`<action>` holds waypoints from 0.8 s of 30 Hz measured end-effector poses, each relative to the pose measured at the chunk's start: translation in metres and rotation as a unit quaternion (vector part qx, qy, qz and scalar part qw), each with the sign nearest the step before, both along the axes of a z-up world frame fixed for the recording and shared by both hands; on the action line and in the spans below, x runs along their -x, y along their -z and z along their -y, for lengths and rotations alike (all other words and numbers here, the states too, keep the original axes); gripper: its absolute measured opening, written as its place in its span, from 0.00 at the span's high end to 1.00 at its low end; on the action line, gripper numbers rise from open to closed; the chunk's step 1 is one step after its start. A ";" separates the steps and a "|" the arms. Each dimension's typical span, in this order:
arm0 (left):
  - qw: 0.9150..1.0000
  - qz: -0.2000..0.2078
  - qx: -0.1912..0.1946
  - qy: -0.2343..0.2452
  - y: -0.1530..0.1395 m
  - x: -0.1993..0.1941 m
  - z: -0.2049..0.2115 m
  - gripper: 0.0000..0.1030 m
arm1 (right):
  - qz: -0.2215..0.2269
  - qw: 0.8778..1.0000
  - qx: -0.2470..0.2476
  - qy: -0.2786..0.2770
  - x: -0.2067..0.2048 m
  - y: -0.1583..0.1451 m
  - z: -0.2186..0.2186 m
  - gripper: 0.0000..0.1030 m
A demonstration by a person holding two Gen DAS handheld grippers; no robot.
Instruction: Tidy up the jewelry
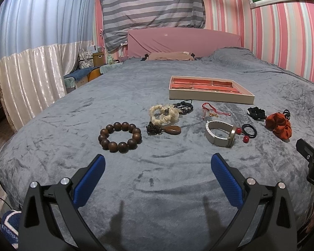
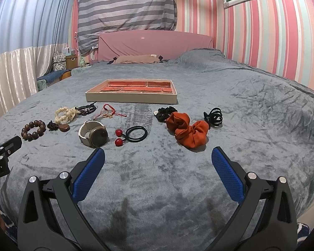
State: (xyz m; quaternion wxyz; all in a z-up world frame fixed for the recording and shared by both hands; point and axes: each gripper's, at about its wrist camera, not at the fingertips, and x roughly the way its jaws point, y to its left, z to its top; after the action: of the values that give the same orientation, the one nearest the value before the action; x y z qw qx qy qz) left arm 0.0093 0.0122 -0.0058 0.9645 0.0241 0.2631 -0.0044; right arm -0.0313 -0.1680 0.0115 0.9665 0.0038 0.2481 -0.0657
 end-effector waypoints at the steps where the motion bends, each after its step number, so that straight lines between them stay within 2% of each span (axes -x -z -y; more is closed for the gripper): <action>1: 1.000 0.001 -0.001 0.000 0.000 0.000 0.000 0.04 | 0.001 1.000 0.000 0.000 0.000 0.000 0.000 0.04; 19: 1.000 -0.020 0.002 0.004 0.000 -0.006 0.000 0.04 | -0.008 1.000 -0.004 0.000 -0.004 0.004 -0.001 0.04; 24: 1.000 -0.019 -0.012 0.001 -0.010 -0.014 0.006 0.04 | -0.007 1.000 -0.007 0.005 -0.011 -0.004 0.003 0.04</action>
State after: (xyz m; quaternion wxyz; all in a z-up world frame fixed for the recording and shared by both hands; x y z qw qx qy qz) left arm 0.0234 0.0064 0.0038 0.9588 0.0364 0.2817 -0.0031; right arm -0.0206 -0.1712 0.0153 0.9644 0.0112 0.2551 -0.0689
